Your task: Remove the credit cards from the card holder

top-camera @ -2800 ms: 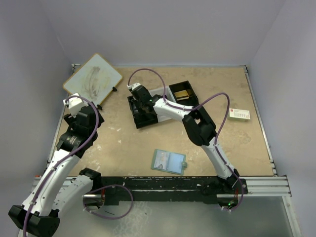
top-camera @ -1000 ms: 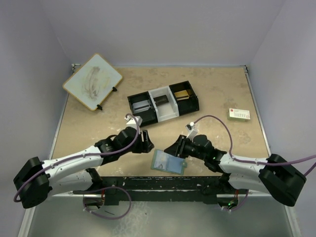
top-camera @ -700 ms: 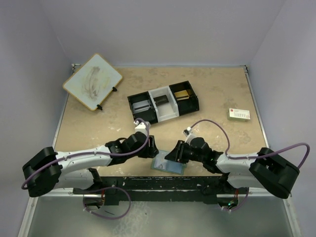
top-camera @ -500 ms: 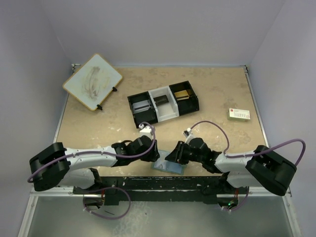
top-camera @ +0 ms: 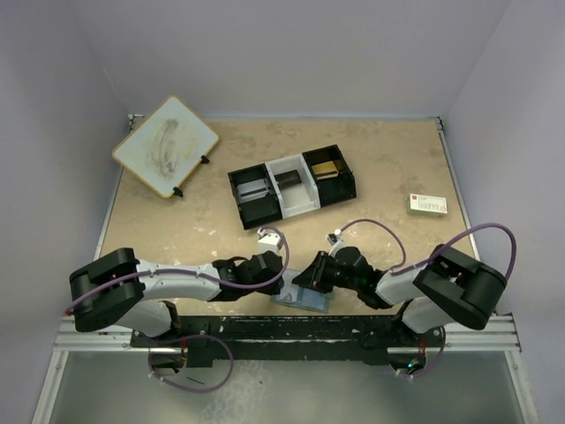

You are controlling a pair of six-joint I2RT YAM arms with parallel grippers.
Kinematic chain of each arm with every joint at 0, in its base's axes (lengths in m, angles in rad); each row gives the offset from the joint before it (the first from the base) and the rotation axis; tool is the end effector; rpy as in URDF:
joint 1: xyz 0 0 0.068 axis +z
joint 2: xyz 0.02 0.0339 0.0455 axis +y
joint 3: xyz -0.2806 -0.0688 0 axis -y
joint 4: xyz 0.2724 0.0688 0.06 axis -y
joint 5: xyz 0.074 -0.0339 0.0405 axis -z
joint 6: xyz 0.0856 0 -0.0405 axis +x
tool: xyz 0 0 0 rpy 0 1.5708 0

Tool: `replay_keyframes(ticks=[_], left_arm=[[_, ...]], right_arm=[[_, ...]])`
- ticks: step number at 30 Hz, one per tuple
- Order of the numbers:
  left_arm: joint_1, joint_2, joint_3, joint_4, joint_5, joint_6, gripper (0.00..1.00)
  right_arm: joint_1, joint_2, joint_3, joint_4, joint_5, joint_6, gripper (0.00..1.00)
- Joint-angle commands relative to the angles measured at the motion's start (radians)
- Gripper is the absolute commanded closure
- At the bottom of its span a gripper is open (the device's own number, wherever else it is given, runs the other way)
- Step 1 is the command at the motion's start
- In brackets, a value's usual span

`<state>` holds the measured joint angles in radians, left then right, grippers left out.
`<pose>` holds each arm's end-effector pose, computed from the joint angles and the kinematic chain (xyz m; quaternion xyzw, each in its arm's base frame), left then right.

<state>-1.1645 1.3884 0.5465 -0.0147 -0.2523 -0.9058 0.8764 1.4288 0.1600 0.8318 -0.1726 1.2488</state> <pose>0.1374 -0.2653 0.1077 0.0763 0.9274 -0.2380 0.2784 0.1564 0.2108 0.0820 0.1101 0.8345 0.5028 0.1968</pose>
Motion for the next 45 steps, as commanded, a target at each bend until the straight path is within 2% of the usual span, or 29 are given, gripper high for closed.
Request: replay_keyframes(ticks=[1, 5, 9, 13, 15, 18, 23, 32, 45], left_arm=[[-0.033, 0.044, 0.037, 0.045, -0.013, -0.019, 0.88], [-0.049, 0.041, 0.038, -0.002, -0.076, -0.039, 0.91], [-0.05, 0.046, 0.036, -0.037, -0.104, -0.051, 0.92], [-0.05, 0.052, 0.036, -0.054, -0.122, -0.061, 0.93], [-0.05, 0.053, 0.039, -0.062, -0.131, -0.065, 0.94], [-0.05, 0.055, 0.042, -0.075, -0.144, -0.07, 0.96], [-0.052, 0.057, 0.047, -0.092, -0.152, -0.072, 0.97], [-0.052, 0.06, 0.048, -0.106, -0.165, -0.076, 0.98], [-0.058, 0.04, 0.048, -0.113, -0.18, -0.08, 0.99]], right_arm=[[0.003, 0.08, -0.034, 0.079, 0.013, 0.027, 0.78], [0.002, 0.108, -0.06, 0.165, 0.002, 0.052, 0.82], [0.002, 0.099, -0.074, 0.184, -0.015, 0.057, 0.73], [0.003, 0.073, -0.096, 0.199, 0.01, 0.075, 0.72], [0.003, 0.064, -0.106, 0.205, 0.009, 0.079, 0.74], [0.003, 0.041, -0.114, 0.199, 0.011, 0.078, 0.87], [0.002, -0.024, -0.105, 0.114, 0.022, 0.067, 0.87], [0.003, -0.224, -0.119, -0.114, 0.043, 0.063, 1.0], [0.001, -0.462, -0.129, -0.383, 0.096, 0.052, 1.0]])
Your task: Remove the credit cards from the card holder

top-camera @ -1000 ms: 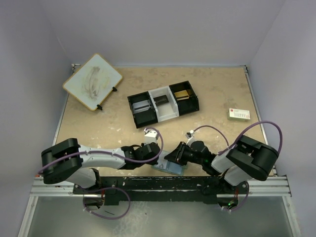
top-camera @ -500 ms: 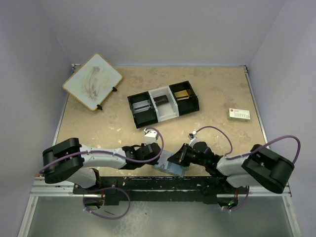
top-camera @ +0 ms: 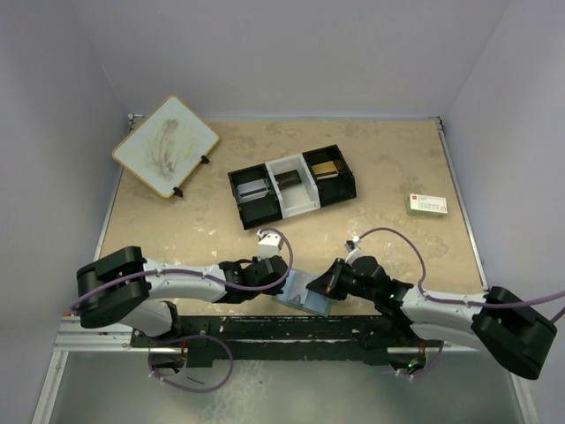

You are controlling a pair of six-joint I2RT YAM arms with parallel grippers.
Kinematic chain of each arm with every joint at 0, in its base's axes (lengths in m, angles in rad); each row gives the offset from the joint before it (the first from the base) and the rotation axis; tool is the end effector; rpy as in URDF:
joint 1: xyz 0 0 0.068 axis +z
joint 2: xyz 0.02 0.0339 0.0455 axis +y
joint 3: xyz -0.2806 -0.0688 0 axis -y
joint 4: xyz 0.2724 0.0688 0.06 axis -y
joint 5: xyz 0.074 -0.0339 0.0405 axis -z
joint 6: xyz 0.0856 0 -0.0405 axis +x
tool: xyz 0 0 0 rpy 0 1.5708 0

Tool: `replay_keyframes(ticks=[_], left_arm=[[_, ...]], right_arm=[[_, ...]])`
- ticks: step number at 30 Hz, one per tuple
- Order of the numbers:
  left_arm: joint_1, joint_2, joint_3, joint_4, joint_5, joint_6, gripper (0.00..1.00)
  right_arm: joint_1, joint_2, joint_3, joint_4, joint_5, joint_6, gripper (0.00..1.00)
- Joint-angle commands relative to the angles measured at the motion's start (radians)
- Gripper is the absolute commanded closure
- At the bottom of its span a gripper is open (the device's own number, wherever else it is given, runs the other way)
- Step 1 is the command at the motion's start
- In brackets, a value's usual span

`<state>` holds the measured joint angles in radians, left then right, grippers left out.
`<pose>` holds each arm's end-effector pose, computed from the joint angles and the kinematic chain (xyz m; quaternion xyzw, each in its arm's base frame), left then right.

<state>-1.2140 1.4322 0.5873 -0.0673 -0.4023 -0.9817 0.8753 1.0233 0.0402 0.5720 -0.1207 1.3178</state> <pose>0.1363 -0.2698 0.1067 0.0433 0.9284 -0.1960 0.3126 0.1335 0.1760 0.0961 0.1510 0.8219 0.5096 0.2049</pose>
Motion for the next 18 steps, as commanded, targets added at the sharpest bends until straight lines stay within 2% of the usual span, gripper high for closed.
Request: replay_keyframes(ticks=[1, 5, 11, 14, 18], left_arm=[[-0.011, -0.011, 0.009, -0.06, -0.032, -0.005, 0.99], [-0.022, -0.079, 0.019, -0.038, -0.049, -0.009, 0.93], [-0.031, -0.17, 0.055, 0.058, -0.029, 0.026, 0.76], [-0.034, -0.146, 0.055, 0.129, 0.037, 0.037, 0.74], [-0.036, -0.036, 0.058, 0.184, 0.131, 0.065, 0.75]], right_arm=[[0.002, -0.071, -0.013, -0.135, 0.044, -0.016, 1.0], [0.001, -0.092, -0.028, -0.106, 0.045, -0.014, 1.0], [0.001, 0.012, 0.005, -0.051, 0.025, -0.046, 0.99], [0.0, 0.073, 0.009, 0.006, 0.013, -0.053, 0.99], [-0.003, 0.133, 0.016, 0.059, -0.013, -0.072, 0.98]])
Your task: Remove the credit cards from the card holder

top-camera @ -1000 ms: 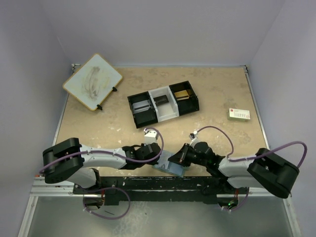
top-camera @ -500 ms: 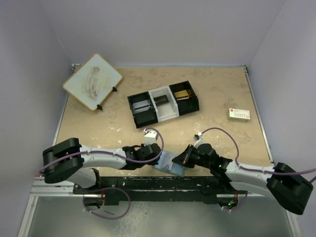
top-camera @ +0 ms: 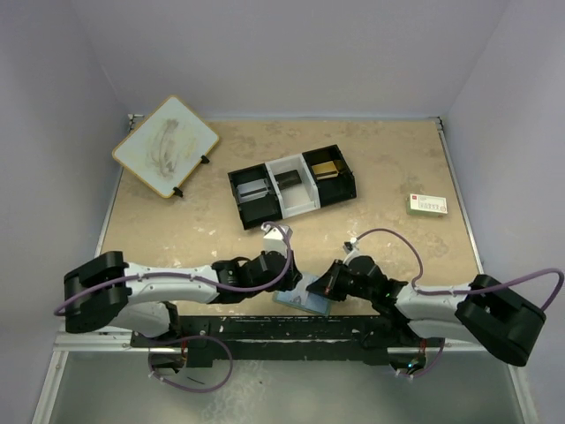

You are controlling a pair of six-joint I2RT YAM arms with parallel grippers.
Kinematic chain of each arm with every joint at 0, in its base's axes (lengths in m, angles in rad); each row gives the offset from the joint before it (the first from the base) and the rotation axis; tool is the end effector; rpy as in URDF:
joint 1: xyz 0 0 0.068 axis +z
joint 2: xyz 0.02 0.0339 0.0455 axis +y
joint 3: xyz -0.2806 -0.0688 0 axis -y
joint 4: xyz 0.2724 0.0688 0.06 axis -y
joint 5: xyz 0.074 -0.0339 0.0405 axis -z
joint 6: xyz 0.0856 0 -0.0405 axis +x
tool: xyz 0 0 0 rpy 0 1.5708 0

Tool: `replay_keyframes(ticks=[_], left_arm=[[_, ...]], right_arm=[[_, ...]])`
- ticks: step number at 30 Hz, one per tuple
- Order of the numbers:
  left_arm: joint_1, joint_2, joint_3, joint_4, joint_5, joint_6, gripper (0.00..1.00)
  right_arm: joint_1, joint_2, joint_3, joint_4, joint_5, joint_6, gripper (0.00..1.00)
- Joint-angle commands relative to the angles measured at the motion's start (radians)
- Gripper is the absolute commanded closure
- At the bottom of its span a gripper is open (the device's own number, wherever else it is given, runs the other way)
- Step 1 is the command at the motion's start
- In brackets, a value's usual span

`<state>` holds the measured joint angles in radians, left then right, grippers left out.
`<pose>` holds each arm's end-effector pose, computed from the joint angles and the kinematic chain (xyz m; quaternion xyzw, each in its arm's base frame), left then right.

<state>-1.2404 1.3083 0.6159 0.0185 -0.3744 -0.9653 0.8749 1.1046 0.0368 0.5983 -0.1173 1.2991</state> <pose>0.1319 -0.2880 0.1609 0.0415 0.8881 -0.3046 0.3418 0.1331 0.1749 0.0825 0.1491 0.8381 0.4856 0.1987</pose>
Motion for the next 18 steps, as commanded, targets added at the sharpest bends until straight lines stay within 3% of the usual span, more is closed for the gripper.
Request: replay_keyframes(ticks=[1, 10, 18], left_arm=[[-0.009, 0.123, 0.042, 0.095, 0.118, 0.058, 0.77], [-0.025, 0.196, 0.062, -0.065, 0.002, 0.019, 0.87], [-0.025, 0.206, 0.036, -0.104, -0.021, 0.018, 0.9]], right_arm=[[-0.004, 0.064, 0.025, 0.032, -0.023, -0.06, 0.98], [-0.035, 0.058, 0.042, -0.03, -0.047, -0.08, 0.98], [-0.088, -0.082, 0.036, -0.181, -0.062, -0.104, 0.97]])
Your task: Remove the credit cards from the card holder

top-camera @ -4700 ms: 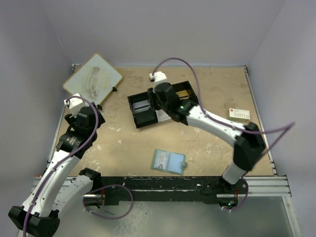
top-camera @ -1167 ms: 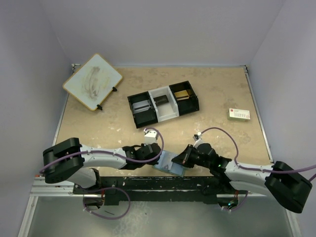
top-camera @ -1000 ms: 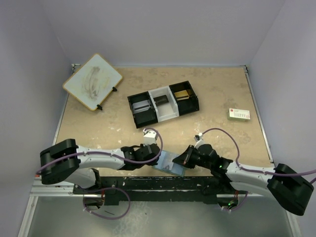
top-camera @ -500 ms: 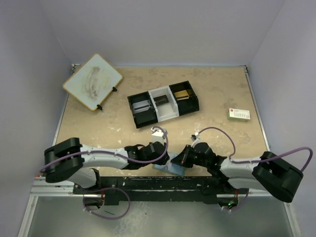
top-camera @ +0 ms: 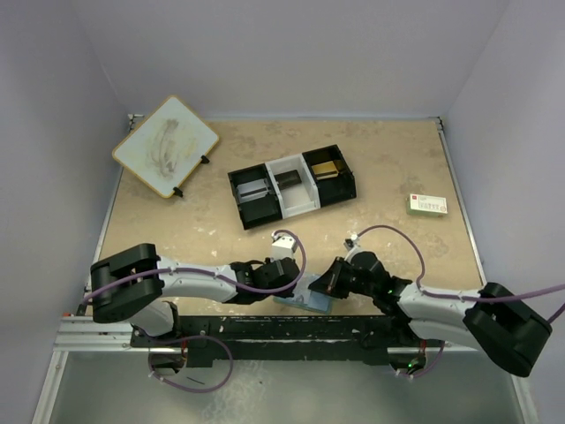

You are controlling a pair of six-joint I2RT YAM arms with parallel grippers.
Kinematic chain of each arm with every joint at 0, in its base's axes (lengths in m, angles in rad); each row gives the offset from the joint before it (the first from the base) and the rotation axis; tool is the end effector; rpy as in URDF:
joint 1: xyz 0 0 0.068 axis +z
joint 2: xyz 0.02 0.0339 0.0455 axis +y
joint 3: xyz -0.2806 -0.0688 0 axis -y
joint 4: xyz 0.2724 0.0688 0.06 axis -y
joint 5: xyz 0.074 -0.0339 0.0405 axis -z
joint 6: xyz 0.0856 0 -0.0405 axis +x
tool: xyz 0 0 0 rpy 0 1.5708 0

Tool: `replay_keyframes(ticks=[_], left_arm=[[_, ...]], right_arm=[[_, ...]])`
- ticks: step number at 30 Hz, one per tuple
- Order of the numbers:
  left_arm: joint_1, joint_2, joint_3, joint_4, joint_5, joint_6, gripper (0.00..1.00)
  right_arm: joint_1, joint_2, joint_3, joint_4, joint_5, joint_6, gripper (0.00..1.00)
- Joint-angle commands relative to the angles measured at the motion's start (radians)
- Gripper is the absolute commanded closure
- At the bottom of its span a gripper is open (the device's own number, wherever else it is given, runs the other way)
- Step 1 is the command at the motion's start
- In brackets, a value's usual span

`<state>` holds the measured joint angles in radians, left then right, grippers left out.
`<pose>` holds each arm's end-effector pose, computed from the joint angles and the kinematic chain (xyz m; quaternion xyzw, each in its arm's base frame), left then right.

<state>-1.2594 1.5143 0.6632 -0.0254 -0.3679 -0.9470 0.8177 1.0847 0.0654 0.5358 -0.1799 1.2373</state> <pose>0.1296 -0.3021 0.1101 0.0823 0.9229 -0.2210 0.3043 0.1412 0.1730 0.0875 0.1321 0.8434 0.4807 0.2005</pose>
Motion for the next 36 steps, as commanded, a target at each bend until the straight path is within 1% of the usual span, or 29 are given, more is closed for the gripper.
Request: replay_keyframes(ticks=[1, 4, 6, 8, 12, 16, 17, 19, 21, 22, 23, 25, 28, 30, 33, 36], left_arm=[[-0.006, 0.004, -0.01, -0.057, -0.026, 0.001, 0.91], [-0.007, 0.019, -0.002, -0.055, -0.023, 0.006, 0.91], [-0.007, 0.025, 0.004, -0.057, -0.021, 0.008, 0.92], [-0.008, 0.026, 0.001, -0.051, -0.018, 0.009, 0.92], [-0.009, 0.027, -0.001, -0.046, -0.011, 0.009, 0.93], [-0.01, 0.025, -0.002, -0.044, -0.011, 0.008, 0.94], [-0.011, 0.026, -0.002, -0.044, -0.012, 0.008, 0.94], [-0.011, 0.026, -0.001, -0.045, -0.014, 0.008, 0.94], [-0.012, 0.025, 0.0, -0.045, -0.015, 0.008, 0.94], [-0.012, 0.026, -0.001, -0.047, -0.017, 0.005, 0.95], [-0.012, 0.025, -0.001, -0.051, -0.019, 0.003, 0.95], [-0.013, 0.024, 0.001, -0.062, -0.027, -0.001, 0.95], [-0.014, 0.025, 0.001, -0.076, -0.042, -0.004, 0.95], [-0.014, 0.026, 0.001, -0.085, -0.051, -0.005, 0.96], [-0.015, 0.03, 0.001, -0.092, -0.06, -0.006, 0.96], [-0.015, 0.032, 0.001, -0.095, -0.063, -0.006, 0.96]], right_arm=[[-0.04, -0.079, 0.003, -0.125, -0.006, -0.046, 0.96], [-0.068, -0.102, -0.001, -0.14, -0.036, -0.063, 0.94], [-0.075, -0.105, -0.004, -0.141, -0.051, -0.07, 0.89], [-0.078, -0.098, -0.011, -0.115, -0.064, -0.067, 0.81], [-0.078, -0.065, -0.019, -0.041, -0.091, -0.051, 0.78], [-0.078, -0.015, -0.018, 0.029, -0.111, -0.047, 0.78], [-0.078, -0.003, -0.018, 0.048, -0.118, -0.049, 0.8], [-0.078, 0.017, -0.015, 0.071, -0.13, -0.053, 0.85], [-0.078, 0.019, -0.013, 0.067, -0.131, -0.056, 0.95], [-0.078, 0.011, -0.013, 0.056, -0.126, -0.056, 0.99], [-0.078, -0.003, -0.01, 0.03, -0.119, -0.056, 1.0], [-0.08, -0.051, 0.007, -0.048, -0.089, -0.073, 1.0], [-0.091, -0.14, 0.037, -0.219, -0.048, -0.102, 1.0], [-0.106, -0.193, 0.047, -0.293, -0.039, -0.122, 1.0], [-0.127, -0.227, 0.055, -0.34, -0.058, -0.142, 1.0], [-0.129, -0.203, 0.074, -0.353, -0.069, -0.167, 0.99]])
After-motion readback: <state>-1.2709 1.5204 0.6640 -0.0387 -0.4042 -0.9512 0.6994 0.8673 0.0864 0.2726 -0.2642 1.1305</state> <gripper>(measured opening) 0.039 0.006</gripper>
